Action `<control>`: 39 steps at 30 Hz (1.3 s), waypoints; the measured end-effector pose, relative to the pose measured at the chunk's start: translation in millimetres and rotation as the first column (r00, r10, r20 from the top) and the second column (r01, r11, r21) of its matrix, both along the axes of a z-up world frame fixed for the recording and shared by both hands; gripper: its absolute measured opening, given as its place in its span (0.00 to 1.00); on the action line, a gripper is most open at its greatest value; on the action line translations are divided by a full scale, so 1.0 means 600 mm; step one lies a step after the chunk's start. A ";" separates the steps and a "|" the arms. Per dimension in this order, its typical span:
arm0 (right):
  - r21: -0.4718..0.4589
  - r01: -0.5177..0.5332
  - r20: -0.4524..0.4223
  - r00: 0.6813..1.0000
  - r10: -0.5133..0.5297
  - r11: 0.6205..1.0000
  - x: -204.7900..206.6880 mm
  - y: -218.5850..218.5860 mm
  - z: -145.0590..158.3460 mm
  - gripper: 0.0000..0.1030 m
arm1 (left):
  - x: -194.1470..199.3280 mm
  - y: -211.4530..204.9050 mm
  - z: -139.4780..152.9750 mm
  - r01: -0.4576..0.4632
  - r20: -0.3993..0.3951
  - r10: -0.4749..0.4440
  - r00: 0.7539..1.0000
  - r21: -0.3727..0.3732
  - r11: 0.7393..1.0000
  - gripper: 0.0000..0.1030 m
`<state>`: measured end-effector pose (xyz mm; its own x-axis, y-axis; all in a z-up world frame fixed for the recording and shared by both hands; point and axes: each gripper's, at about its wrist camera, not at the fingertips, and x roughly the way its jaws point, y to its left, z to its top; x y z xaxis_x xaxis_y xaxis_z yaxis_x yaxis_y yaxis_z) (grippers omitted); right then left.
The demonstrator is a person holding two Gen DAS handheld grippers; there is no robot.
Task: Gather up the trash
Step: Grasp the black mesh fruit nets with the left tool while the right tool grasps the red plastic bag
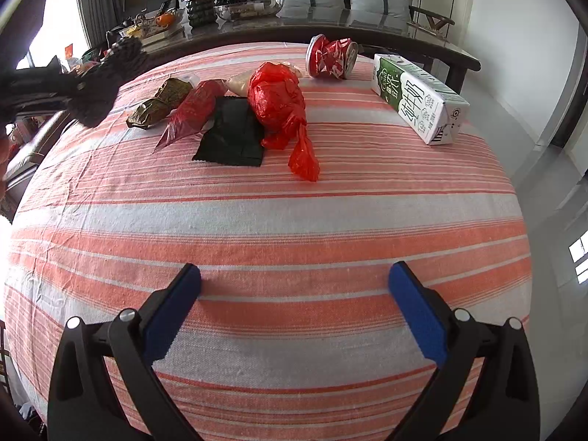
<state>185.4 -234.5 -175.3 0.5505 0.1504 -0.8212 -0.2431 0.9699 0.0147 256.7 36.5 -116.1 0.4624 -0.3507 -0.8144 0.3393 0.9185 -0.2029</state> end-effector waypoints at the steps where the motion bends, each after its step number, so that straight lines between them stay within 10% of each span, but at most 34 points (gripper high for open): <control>1: 0.000 0.000 0.000 1.000 0.000 1.000 0.000 0.000 0.000 0.96 | -0.017 0.003 -0.009 0.045 -0.019 -0.045 0.999 0.013 0.999 0.39; 7: 0.000 0.000 0.000 1.000 0.000 1.000 0.000 0.000 0.000 0.96 | -0.064 0.017 -0.071 0.137 -0.044 -0.134 0.990 0.095 0.986 0.50; 11: 0.000 0.000 0.000 1.000 0.000 1.000 0.001 0.000 -0.001 0.96 | -0.062 0.016 -0.081 0.061 0.012 -0.062 0.998 0.103 0.993 0.89; 29: 0.032 -0.011 -0.011 1.000 0.011 0.999 0.011 -0.005 0.003 0.96 | -0.027 0.033 -0.108 -0.106 0.091 0.091 0.992 0.181 0.978 0.96; 39: 0.207 -0.035 -0.036 0.998 0.043 0.978 0.185 0.021 0.051 0.91 | -0.026 0.032 -0.109 -0.107 0.090 0.092 0.992 0.178 0.978 0.96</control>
